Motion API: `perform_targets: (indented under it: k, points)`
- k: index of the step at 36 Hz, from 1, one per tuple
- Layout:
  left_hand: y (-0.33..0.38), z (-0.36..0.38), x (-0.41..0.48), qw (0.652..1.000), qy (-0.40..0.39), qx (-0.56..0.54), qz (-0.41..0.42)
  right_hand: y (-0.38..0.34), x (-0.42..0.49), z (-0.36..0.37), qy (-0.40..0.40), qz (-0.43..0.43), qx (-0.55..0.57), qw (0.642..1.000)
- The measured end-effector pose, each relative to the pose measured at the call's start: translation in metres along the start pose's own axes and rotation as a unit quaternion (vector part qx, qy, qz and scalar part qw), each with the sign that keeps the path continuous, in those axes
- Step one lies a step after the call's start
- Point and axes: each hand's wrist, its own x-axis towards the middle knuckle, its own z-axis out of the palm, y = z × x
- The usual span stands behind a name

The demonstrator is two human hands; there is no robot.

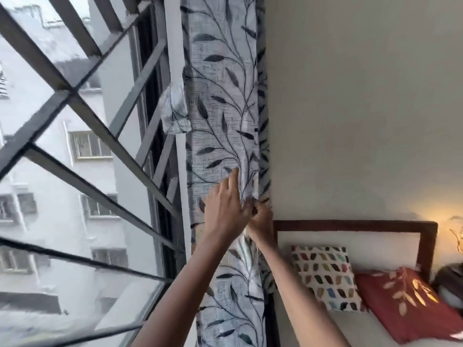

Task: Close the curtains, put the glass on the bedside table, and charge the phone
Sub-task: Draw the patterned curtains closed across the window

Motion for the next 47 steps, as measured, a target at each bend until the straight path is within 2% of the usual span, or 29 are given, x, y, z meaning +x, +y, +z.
perform_targets:
  k: [3, 7, 8, 10, 13, 15, 17, 20, 26, 29, 32, 36, 38, 40, 42, 45, 47]
  points:
    - [0.000, 0.017, 0.025, 0.997, 0.035, 0.058, -0.030, 0.021, 0.008, 0.012, -0.003, -0.026, 0.014, 1.000]
    - [-0.001, 0.033, 0.048, 0.991, 0.063, 0.104, -0.063, 0.041, 0.019, 0.016, -0.097, -0.099, 0.108, 0.984]
    - [-0.003, 0.038, 0.054, 0.990, 0.064, 0.100, -0.070, 0.045, 0.023, 0.016, -0.100, -0.112, 0.134, 0.980]
    - [-0.010, 0.046, 0.062, 0.993, 0.077, 0.068, -0.063, 0.052, 0.032, 0.014, -0.062, -0.122, 0.147, 0.980]
    - [-0.017, 0.052, 0.065, 0.996, 0.078, 0.031, -0.003, 0.066, 0.046, 0.013, 0.064, -0.070, 0.091, 0.991]
    - [-0.023, 0.056, 0.068, 0.996, 0.073, 0.042, 0.024, 0.077, 0.057, 0.015, 0.081, -0.069, 0.063, 0.992]
    - [-0.025, 0.059, 0.071, 0.997, 0.048, 0.062, 0.018, 0.081, 0.066, 0.019, 0.046, -0.051, 0.096, 0.993]
    - [-0.028, 0.063, 0.078, 0.997, 0.036, 0.059, -0.017, 0.083, 0.070, 0.026, 0.008, -0.050, 0.062, 0.997]
    - [-0.035, 0.076, 0.086, 0.994, 0.042, 0.086, -0.049, 0.061, 0.055, 0.036, -0.074, -0.154, 0.076, 0.982]
    - [-0.035, 0.080, 0.091, 0.992, 0.045, 0.058, -0.099, 0.066, 0.050, 0.037, -0.112, -0.162, 0.074, 0.978]
    - [-0.021, 0.070, 0.087, 0.994, 0.048, 0.047, -0.092, 0.073, 0.052, 0.038, -0.052, -0.161, 0.043, 0.985]
    - [-0.023, 0.067, 0.084, 0.996, 0.056, 0.071, -0.023, 0.067, 0.060, 0.034, 0.076, -0.072, 0.115, 0.988]
    - [-0.029, 0.069, 0.085, 0.993, 0.059, 0.097, -0.016, 0.066, 0.068, 0.030, 0.098, -0.027, 0.111, 0.989]
    - [-0.032, 0.070, 0.085, 0.993, 0.056, 0.097, -0.025, 0.061, 0.076, 0.023, 0.058, 0.048, 0.147, 0.986]
    - [-0.032, 0.071, 0.087, 0.995, 0.060, 0.064, -0.038, 0.059, 0.080, 0.019, 0.000, 0.080, 0.197, 0.977]
    - [-0.035, 0.080, 0.092, 0.997, 0.070, 0.014, -0.035, 0.059, 0.079, 0.020, -0.080, 0.028, 0.188, 0.979]
    - [-0.040, 0.088, 0.096, 0.996, 0.076, 0.018, -0.033, 0.056, 0.077, 0.024, -0.106, -0.024, 0.157, 0.982]
